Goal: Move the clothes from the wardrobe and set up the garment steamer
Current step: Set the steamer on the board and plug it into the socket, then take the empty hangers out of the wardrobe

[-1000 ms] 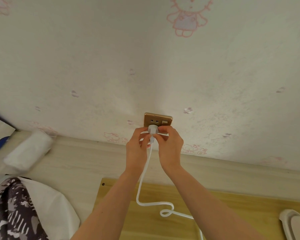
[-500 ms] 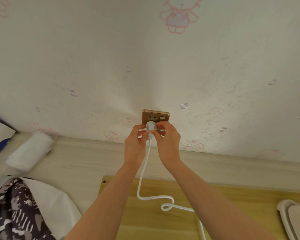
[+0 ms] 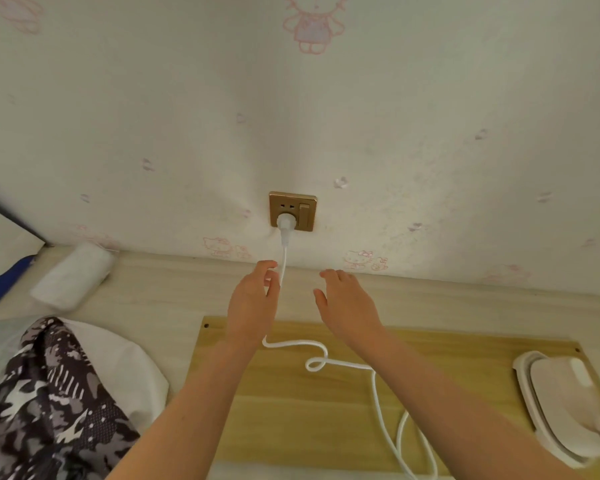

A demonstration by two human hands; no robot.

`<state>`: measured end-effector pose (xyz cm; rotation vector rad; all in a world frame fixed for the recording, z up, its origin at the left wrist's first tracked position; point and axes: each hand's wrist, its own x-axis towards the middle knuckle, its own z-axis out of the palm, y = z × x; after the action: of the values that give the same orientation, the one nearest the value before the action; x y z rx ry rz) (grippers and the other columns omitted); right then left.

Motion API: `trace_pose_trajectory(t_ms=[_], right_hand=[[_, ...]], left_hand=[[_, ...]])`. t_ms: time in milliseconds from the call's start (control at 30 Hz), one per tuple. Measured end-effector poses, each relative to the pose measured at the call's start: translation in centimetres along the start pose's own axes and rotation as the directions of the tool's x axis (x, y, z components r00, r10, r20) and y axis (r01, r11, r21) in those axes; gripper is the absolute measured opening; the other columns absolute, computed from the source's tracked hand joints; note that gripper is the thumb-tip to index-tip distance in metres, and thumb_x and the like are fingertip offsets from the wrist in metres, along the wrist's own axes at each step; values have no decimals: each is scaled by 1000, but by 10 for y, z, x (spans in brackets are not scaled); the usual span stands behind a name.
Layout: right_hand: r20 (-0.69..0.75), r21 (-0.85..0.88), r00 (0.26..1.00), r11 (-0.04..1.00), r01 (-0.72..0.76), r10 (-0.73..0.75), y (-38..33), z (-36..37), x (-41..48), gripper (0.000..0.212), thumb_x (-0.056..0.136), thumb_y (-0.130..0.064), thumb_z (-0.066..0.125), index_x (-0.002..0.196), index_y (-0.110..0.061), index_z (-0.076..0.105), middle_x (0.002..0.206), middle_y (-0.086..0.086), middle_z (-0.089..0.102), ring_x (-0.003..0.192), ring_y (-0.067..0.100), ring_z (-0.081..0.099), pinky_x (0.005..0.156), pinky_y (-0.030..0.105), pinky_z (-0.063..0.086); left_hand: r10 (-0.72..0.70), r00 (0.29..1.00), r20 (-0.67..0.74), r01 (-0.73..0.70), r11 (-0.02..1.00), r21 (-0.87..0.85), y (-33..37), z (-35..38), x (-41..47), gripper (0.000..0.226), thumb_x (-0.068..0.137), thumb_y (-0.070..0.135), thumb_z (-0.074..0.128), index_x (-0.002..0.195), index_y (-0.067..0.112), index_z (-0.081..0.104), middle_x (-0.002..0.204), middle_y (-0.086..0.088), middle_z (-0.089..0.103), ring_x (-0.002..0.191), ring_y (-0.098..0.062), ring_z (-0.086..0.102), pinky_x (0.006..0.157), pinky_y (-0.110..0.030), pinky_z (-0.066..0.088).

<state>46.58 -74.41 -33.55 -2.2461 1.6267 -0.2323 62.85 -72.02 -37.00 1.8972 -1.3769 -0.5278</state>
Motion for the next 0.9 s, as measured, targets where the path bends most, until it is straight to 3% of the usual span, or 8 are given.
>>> trace_pose_trajectory(t_ms=[200,467,600,733,900], right_hand=[[50,-131,997,989,63,-57,40,5,-73,39,99,-29,38,134,-11,44,134,6,50,127,24,41,101,34,40],[19,-154,997,985,72,-70,100,10,-198,32,96,-30,44,116,-8,57,113,9,60,109,30,53,87,40,45],[54,-143,996,987,78,-70,130,13,-263,31,97,-29,38,120,-13,52,116,5,57,110,26,49,90,35,41],[101,-140,995,989,37,-23,150,15,-323,38,98,-31,40,131,-12,46,129,5,52,120,25,44,100,34,38],[112,-109,992,993,-46,58,163,22,-388,41,98,-29,42,134,-10,45,131,7,51,123,28,45,102,36,36]], left_hand=[[100,994,42,-106,981,160,15,10,-85,30,96,20,50,126,19,55,105,2,64,104,-18,56,80,-35,49],[75,988,134,-98,980,174,45,50,-225,34,95,21,51,129,21,54,113,6,61,110,-16,52,84,-32,46],[220,958,185,-266,923,278,58,74,-288,36,89,15,61,124,14,59,103,1,68,100,-23,59,75,-37,53],[234,956,179,-281,906,317,75,90,-340,34,86,15,63,119,11,62,100,0,69,97,-25,61,71,-38,54],[272,940,208,-328,888,323,88,98,-394,32,87,20,61,118,14,63,99,4,68,95,-20,61,72,-35,55]])
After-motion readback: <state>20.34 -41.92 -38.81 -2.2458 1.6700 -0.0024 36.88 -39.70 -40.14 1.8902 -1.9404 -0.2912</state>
